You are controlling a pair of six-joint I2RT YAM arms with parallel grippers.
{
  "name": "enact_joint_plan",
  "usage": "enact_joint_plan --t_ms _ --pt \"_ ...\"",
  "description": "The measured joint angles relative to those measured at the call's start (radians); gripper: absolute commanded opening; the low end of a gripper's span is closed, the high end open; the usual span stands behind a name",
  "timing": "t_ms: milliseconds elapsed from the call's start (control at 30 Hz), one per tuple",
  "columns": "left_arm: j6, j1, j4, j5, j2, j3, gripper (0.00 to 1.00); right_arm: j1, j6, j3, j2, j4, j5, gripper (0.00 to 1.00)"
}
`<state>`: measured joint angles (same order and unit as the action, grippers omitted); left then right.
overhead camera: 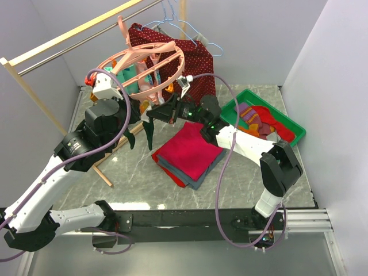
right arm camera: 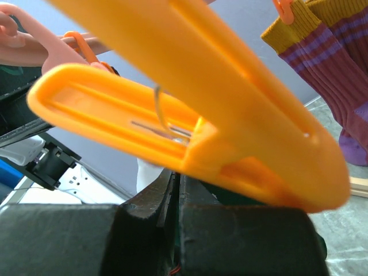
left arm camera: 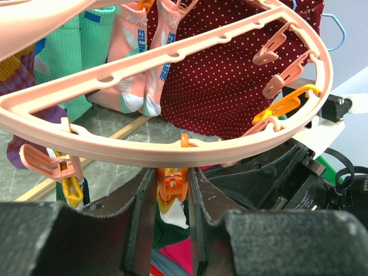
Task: Clip the socks to the hanger
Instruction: Clamp the sock onto the hanger.
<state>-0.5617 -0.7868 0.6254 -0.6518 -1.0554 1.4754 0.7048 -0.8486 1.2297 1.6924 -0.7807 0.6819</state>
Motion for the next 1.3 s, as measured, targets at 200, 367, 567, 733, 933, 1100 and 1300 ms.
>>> enact_joint_plan --t_ms 200,367,567,733,933,1100,1300 --pt "0.000 0.000 0.000 0.001 0.000 0.000 0.01 0.000 -0.004 0.023 0.010 0.000 0.000 0.00" --pt "0.000 0.000 0.000 0.005 -0.002 0.000 0.04 0.000 -0.019 0.032 0.012 -0.002 0.001 0.00" --pt "0.000 0.000 0.000 0.005 -0.002 0.000 0.19 0.002 -0.042 0.035 0.014 -0.021 0.010 0.00" --pt "0.000 0.000 -0.001 0.004 0.001 -0.006 0.43 0.003 -0.050 0.035 0.014 -0.024 0.015 0.02" --pt "0.001 0.000 0.000 0.004 0.006 -0.016 0.61 0.005 -0.047 0.040 0.014 -0.024 0.016 0.24" --pt "0.001 0.000 0.003 0.001 0.008 -0.016 0.67 0.006 -0.019 0.040 0.013 -0.006 0.018 0.48" --pt "0.000 0.000 0.008 -0.006 0.020 -0.016 0.63 0.008 0.090 0.013 -0.033 0.106 0.006 0.64"
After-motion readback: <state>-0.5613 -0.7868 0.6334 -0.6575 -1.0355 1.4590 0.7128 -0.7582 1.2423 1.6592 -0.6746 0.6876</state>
